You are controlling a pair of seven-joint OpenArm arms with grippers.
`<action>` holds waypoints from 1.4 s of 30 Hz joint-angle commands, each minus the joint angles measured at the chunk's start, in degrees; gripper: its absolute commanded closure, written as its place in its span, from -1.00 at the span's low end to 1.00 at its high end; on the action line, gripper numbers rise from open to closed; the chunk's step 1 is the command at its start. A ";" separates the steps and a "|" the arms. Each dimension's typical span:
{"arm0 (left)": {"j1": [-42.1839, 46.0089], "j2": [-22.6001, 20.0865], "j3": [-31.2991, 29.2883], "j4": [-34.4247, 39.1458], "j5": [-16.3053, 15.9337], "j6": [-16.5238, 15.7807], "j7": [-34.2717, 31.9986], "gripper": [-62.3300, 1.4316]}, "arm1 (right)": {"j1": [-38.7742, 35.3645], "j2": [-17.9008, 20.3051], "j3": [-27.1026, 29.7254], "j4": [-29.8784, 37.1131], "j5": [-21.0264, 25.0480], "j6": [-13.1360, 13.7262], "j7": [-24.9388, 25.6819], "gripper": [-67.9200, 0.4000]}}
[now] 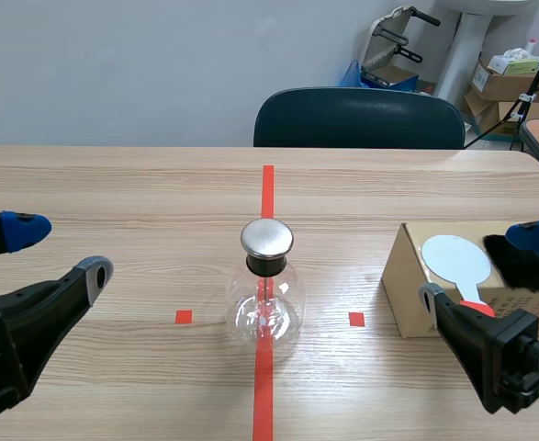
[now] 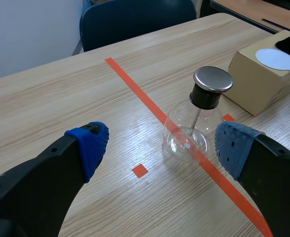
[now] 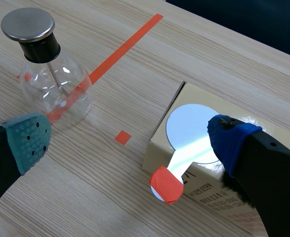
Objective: Do the electroscope experiment
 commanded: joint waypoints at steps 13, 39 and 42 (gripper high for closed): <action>-0.02 0.02 0.07 0.55 -0.17 -0.72 1.79 -0.52 | 0.35 0.74 0.44 0.63 0.63 0.02 0.42 -1.00; -0.02 0.00 0.07 0.55 0.07 -0.72 1.92 -0.52 | -15.72 -6.08 0.46 -0.87 -56.13 -25.88 14.23 -1.00; -0.02 -0.07 0.11 0.55 0.04 -0.94 3.17 -0.52 | -15.32 -11.06 0.46 -4.28 -65.64 -35.45 14.80 -1.00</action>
